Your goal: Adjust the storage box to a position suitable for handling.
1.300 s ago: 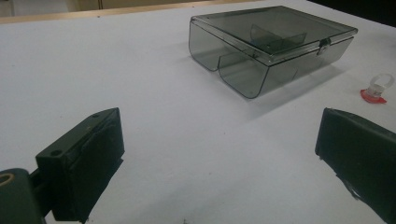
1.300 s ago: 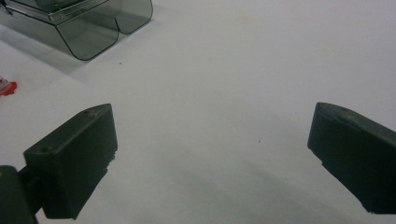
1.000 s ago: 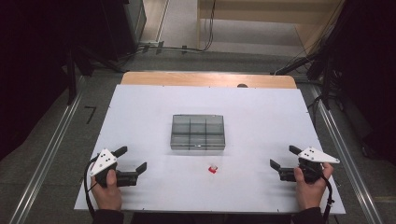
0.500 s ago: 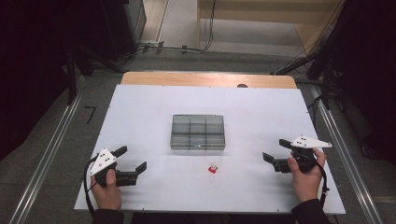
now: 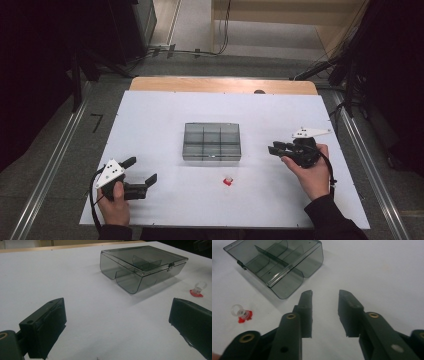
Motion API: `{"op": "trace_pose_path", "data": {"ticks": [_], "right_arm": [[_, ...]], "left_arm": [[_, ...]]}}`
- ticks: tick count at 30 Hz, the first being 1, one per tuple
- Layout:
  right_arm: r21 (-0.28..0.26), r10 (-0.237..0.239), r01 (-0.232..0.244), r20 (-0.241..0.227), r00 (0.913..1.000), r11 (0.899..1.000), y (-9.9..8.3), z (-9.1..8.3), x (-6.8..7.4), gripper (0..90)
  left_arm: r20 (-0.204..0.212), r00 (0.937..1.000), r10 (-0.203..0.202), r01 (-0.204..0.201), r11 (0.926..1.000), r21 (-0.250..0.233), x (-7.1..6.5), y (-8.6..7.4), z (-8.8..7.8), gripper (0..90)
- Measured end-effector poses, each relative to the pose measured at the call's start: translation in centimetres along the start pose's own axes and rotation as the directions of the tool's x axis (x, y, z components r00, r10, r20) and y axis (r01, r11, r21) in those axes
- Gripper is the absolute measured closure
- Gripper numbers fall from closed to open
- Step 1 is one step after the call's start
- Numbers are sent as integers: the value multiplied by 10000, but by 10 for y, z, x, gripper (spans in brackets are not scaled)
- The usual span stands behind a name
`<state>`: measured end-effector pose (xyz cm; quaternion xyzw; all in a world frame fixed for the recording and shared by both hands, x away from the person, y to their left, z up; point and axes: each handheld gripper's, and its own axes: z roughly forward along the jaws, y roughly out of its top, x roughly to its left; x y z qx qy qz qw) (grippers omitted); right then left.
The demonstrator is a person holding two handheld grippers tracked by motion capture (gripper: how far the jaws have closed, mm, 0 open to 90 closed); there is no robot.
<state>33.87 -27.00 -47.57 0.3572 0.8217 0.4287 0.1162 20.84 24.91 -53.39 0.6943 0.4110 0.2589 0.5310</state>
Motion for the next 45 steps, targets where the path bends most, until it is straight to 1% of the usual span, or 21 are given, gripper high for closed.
{"op": "trace_pose_path", "data": {"ticks": [2,5,6,8,10,12,15,18,20,21,23,24,25,29,30,35,36,39,40,41,45], "right_arm": [[297,-88,88,-10,10000,9995,5,7,1,718],[510,-554,555,-19,9985,9972,11,16,4,797],[510,-554,555,-19,9985,9972,11,16,4,797],[785,-705,704,-22,9975,9944,18,23,5,852],[738,-620,634,-218,9978,9953,23,27,2,878],[723,-505,531,-374,9980,9960,27,30,1,879],[925,-689,714,-301,9972,9931,35,35,-2,879],[1103,-552,602,-473,9974,9921,42,39,-7,880],[1186,-555,605,-448,9975,9911,44,40,-8,880],[1344,-600,661,-486,9970,9887,49,43,-10,880],[1435,-514,591,-569,9971,9879,54,46,-12,880],[1435,-514,591,-569,9971,9879,54,46,-12,880],[1598,-455,539,-556,9974,9857,59,50,-15,880],[1892,-449,544,-543,9975,9804,66,60,-18,881],[1892,-449,544,-543,9975,9804,66,60,-18,881],[1970,-377,495,-631,9973,9792,73,78,-22,881],[2045,-313,435,-624,9976,9779,73,81,-22,881],[2229,-394,537,-681,9969,9734,76,90,-20,881],[2229,-394,537,-681,9969,9734,76,90,-20,881],[2299,-419,572,-708,9966,9715,80,95,-18,881],[2207,-322,524,-944,9950,9739,87,103,-20,881]], "left_arm": [[8,10000,0,0,10000,8,0,0,0,14],[-5,10000,17,-17,10000,23,0,0,0,14],[-5,10000,10,-10,10000,20,0,0,0,14],[-15,10000,6,-6,10000,40,0,0,0,14],[21,10000,18,-18,10000,44,0,0,0,14],[26,10000,24,-24,10000,41,0,0,0,14],[47,10000,21,-21,10000,30,0,0,0,14],[81,10000,10,-10,10000,27,1,0,0,14],[107,9999,-8,8,10000,-4,1,0,1,14],[111,9999,13,-13,10000,21,1,0,1,14],[116,9999,38,-38,10000,40,1,1,1,14],[122,9999,38,-38,10000,38,1,1,1,14],[123,9999,31,-31,10000,37,1,1,1,14],[141,9999,35,-36,10000,39,1,1,1,14],[140,9999,37,-37,10000,40,1,1,1,14],[164,9999,40,-42,10000,79,1,1,2,14],[164,9999,40,-42,10000,79,1,1,2,14],[189,9998,37,-39,10000,85,1,1,2,14],[199,9998,37,-39,10000,89,1,1,2,14],[205,9998,37,-39,9999,98,1,1,2,13],[226,9997,3,-5,10000,85,1,1,2,14]]}}
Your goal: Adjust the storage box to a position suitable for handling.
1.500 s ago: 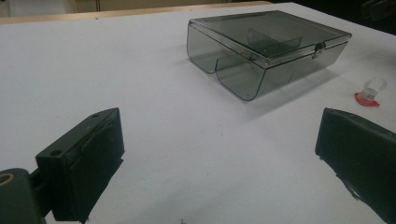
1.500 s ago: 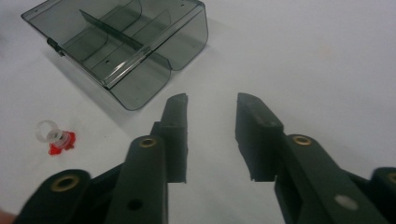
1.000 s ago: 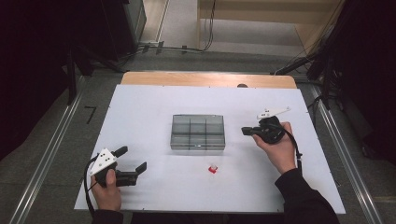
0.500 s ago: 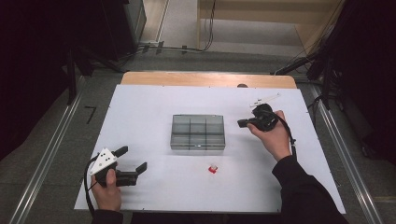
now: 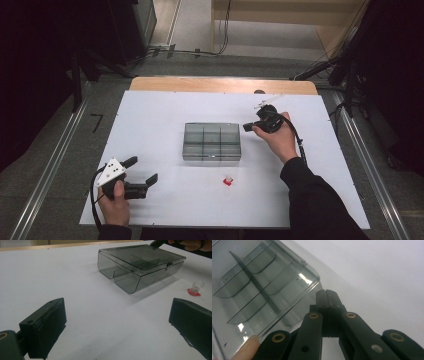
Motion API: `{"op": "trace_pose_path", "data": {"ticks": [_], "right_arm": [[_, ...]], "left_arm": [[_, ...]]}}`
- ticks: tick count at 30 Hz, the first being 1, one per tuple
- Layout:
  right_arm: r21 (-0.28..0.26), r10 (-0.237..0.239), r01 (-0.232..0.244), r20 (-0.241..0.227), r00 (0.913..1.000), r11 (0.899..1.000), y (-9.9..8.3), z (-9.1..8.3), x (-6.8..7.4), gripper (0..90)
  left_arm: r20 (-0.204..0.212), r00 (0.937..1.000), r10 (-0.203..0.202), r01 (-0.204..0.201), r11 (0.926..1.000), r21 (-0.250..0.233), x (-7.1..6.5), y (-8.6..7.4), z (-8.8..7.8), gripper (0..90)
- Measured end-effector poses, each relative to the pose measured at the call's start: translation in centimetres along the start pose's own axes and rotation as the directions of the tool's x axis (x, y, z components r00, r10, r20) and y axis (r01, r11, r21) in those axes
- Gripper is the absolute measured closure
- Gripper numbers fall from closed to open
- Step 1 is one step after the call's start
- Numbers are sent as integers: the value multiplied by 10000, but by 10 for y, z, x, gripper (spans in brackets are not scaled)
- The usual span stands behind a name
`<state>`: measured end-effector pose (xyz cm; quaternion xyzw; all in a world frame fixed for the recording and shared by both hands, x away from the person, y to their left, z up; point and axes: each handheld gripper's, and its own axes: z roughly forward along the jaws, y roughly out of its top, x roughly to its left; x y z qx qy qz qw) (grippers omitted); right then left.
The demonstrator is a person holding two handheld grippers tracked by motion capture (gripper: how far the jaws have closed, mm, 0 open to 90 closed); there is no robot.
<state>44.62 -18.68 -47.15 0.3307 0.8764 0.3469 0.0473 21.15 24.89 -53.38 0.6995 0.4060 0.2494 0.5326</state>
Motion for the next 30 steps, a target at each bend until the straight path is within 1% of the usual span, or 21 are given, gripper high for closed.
{"op": "trace_pose_path", "data": {"ticks": [1,2,4,6,8,11,12,13,14,15,16,17,19,22,25,26,30], "right_arm": [[0,0,0,0,10000,10000,0,0,0,881],[-36,166,-166,-36,9999,9999,3,3,-4,881],[-117,255,-258,-201,9995,9996,6,6,-7,881],[-56,247,-248,-150,9996,9997,8,8,-8,881],[181,240,-238,-106,9997,9996,12,13,-7,881],[314,246,-242,-129,9996,9992,15,18,-7,881],[314,285,-278,-227,9993,9991,15,20,-7,881],[314,285,-278,-227,9993,9991,15,20,-7,881],[302,244,-233,-344,9991,9993,15,23,-9,881],[340,338,-322,-459,9984,9989,14,25,-10,881],[340,338,-322,-459,9984,9989,14,25,-10,881],[253,380,-364,-636,9973,9990,13,27,-13,881],[219,427,-413,-683,9967,9989,12,28,-14,880],[58,215,-212,-625,9978,9998,13,30,-13,880],[-29,150,-153,-733,9972,9999,12,30,-14,880],[-80,158,-165,-847,9963,9998,11,30,-16,880],[-110,64,-72,-788,9969,9999,11,31,-14,881]], "left_arm": [[9,10000,-9,9,10000,4,0,0,0,14],[11,10000,-20,20,10000,-1,0,0,0,14],[22,10000,-23,23,10000,-10,0,0,0,14],[26,10000,-26,26,10000,-28,1,0,0,14],[30,10000,-28,28,10000,-10,1,0,0,14],[84,9999,-73,73,10000,-19,1,0,0,14],[75,10000,-35,35,10000,34,1,0,0,14],[75,10000,-35,35,10000,34,1,0,0,14],[68,10000,-16,15,10000,57,1,0,0,14],[75,10000,-10,9,10000,58,1,0,0,14],[73,10000,-17,17,10000,69,1,0,1,14],[77,10000,-19,19,10000,75,1,0,1,14],[95,10000,-14,13,10000,64,1,0,1,14],[83,10000,14,-15,9999,158,1,1,2,14],[73,10000,33,-35,9997,228,0,1,3,14],[70,10000,42,-44,9997,239,0,1,3,14],[90,10000,-9,7,9998,205,1,1,3,14]]}}
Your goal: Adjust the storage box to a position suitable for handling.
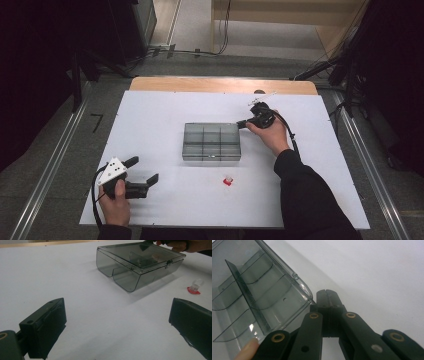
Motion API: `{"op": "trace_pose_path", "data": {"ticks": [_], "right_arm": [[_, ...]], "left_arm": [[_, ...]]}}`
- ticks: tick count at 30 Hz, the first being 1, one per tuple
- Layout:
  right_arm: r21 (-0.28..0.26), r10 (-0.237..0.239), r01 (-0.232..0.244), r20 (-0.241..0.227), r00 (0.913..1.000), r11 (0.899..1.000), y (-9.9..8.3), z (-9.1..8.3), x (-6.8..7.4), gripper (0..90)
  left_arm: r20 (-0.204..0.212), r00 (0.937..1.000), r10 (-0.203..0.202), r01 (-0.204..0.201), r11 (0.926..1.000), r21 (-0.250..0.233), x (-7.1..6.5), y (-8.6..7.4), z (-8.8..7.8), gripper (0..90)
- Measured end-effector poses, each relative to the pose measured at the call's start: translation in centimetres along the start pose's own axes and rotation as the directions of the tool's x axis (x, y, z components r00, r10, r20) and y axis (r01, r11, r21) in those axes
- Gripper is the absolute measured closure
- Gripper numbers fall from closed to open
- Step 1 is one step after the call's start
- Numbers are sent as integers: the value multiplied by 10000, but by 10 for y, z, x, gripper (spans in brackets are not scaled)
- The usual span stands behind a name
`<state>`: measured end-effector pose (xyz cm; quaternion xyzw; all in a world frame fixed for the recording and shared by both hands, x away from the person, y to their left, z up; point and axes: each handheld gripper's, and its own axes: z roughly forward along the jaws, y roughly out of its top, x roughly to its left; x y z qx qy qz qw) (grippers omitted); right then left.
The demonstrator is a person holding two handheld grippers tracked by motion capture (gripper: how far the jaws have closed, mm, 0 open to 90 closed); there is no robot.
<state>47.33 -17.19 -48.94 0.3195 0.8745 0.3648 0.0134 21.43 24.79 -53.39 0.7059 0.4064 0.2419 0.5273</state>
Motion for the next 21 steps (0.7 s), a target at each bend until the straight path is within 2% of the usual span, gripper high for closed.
{"op": "trace_pose_path", "data": {"ticks": [5,21], "right_arm": [[25,-130,130,-158,9998,9999,0,2,3,881],[203,-614,628,-630,9961,9978,5,16,29,881]], "left_arm": [[-24,10000,11,-11,10000,60,0,0,1,14],[33,9999,-109,109,9999,-31,1,0,0,14]]}}
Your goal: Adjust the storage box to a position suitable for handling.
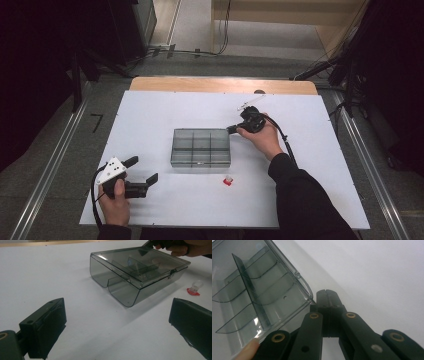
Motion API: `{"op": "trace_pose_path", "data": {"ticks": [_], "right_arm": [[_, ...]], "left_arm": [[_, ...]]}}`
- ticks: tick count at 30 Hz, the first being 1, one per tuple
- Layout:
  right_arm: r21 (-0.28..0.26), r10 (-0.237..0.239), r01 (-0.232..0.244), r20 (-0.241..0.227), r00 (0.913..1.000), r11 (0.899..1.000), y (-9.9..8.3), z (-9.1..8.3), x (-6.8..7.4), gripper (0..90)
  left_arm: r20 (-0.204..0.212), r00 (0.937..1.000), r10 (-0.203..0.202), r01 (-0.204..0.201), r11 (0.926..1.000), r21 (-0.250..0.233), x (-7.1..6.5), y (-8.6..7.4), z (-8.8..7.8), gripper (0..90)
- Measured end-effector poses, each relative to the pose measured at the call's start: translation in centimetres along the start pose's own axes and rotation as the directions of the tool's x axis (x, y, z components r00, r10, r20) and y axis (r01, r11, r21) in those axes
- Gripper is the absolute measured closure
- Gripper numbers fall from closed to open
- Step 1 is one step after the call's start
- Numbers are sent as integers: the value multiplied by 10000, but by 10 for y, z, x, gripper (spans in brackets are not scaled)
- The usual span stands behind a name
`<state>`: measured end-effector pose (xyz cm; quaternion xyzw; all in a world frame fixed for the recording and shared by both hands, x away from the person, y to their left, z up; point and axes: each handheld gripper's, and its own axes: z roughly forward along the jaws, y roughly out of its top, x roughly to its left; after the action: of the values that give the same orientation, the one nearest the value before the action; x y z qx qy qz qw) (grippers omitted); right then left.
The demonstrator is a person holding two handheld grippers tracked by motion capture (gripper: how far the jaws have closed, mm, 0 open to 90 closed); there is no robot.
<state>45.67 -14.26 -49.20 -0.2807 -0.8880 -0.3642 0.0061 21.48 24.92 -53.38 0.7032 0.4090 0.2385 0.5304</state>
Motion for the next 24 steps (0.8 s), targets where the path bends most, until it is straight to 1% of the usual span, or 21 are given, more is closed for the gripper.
{"op": "trace_pose_path", "data": {"ticks": [10,13,16,20,24], "right_arm": [[107,-350,352,-169,9992,9993,1,6,15,881],[134,-539,541,-162,9984,9984,1,9,20,881],[83,-563,565,-202,9982,9984,1,11,24,881],[24,-558,559,-259,9981,9984,-1,13,30,881],[22,-663,664,-291,9974,9978,-2,14,36,881]], "left_arm": [[16,10000,-21,21,10000,-7,0,0,0,14],[8,10000,-16,16,10000,-48,0,0,-1,14],[13,10000,-35,35,9999,-101,1,0,-1,14],[43,9999,-162,163,9997,-198,2,0,-2,14],[46,9991,-413,414,9982,-436,4,0,-5,14]]}}
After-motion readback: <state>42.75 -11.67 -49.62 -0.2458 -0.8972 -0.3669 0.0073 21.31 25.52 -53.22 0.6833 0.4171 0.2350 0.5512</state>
